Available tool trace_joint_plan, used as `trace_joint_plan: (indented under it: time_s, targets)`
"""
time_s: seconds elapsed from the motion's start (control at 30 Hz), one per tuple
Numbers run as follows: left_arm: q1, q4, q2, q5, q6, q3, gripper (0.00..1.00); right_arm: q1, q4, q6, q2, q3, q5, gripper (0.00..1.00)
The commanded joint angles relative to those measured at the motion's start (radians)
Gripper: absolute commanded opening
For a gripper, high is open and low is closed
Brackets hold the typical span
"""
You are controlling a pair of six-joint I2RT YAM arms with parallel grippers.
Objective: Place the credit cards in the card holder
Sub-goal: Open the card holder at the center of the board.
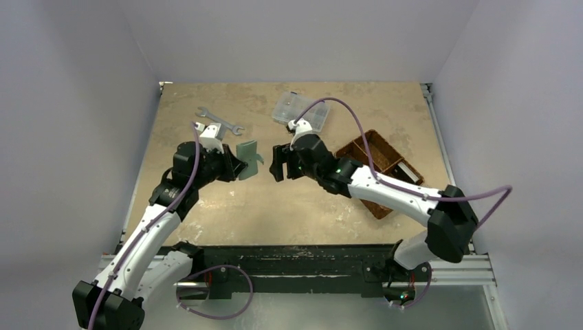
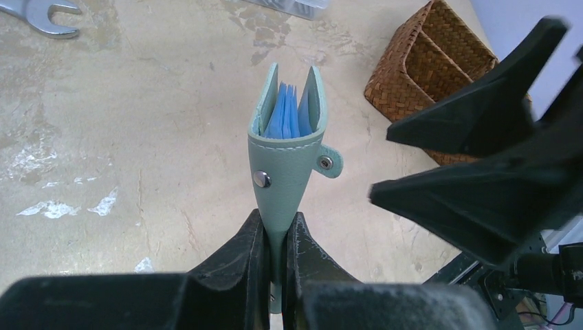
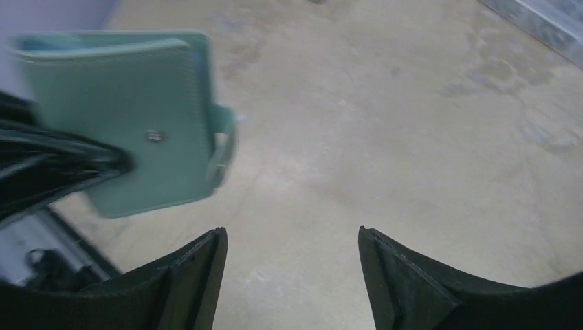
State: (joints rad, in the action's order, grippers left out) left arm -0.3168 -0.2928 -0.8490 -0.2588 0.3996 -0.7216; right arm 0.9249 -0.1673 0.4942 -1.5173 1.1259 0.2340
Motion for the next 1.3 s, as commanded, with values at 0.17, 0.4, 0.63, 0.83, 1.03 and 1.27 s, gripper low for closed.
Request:
trace_joint_plan:
  time_s: [0.17,0.4,0.63,0.83,1.03,1.27]
  targets:
    - [0.0,0.085,-0.019,-0.078,-0.016,-0.017,0.0,-0.041,0.176,-0.05,-0.008,0.087,-0.332,0.76]
    - [0.001,0.099,-0.011,-0.105,-0.015,-0.01,0.0,-0.049,0.149,-0.019,-0.084,0.115,-0.268,0.56]
    - [0.001,0.102,-0.037,-0.113,0.007,-0.001,0.0,-0.089,0.276,0.029,0.01,-0.045,-0.262,0.0]
    - [-0.001,0.149,-0.264,-0.114,0.225,0.111,0.06,-0.107,0.256,0.017,0.016,-0.14,-0.368,0.0]
    - [-0.012,0.309,-0.28,-0.081,0.309,0.245,0.46,-0.124,0.278,0.031,0.058,-0.283,-0.44,0.0]
    - [-0.013,0.142,-0.225,-0.028,0.267,0.195,0.77,-0.123,0.262,0.017,0.083,-0.271,-0.572,0.0]
